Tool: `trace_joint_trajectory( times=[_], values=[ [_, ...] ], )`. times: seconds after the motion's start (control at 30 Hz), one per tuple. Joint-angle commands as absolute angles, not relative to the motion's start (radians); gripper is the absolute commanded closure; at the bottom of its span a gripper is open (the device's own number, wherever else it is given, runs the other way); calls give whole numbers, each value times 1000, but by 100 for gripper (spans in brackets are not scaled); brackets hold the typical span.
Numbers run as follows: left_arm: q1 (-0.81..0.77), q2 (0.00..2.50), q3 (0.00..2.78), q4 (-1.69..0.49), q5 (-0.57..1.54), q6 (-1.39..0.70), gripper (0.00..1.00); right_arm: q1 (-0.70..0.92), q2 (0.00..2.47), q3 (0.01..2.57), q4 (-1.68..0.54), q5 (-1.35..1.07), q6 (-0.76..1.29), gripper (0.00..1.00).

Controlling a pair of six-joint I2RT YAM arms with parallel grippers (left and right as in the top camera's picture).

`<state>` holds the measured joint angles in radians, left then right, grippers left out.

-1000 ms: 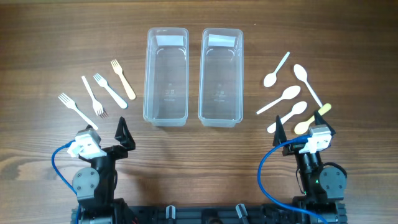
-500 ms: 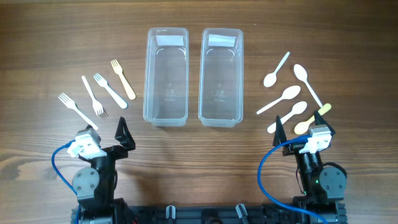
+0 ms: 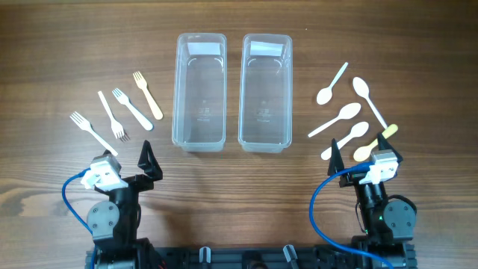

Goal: Pack container

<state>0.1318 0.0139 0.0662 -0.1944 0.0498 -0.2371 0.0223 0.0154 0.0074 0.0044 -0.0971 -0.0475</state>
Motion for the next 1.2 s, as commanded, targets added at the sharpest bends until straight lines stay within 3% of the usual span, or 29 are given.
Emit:
trace_joint_trajectory(
  times=[0.0, 1.17],
  values=[
    [127, 7, 58, -194, 47, -213, 0, 19, 11, 6, 7, -102, -53, 0],
    [127, 7, 58, -138, -9, -247, 0, 19, 11, 6, 7, -102, -52, 0]
  ],
)
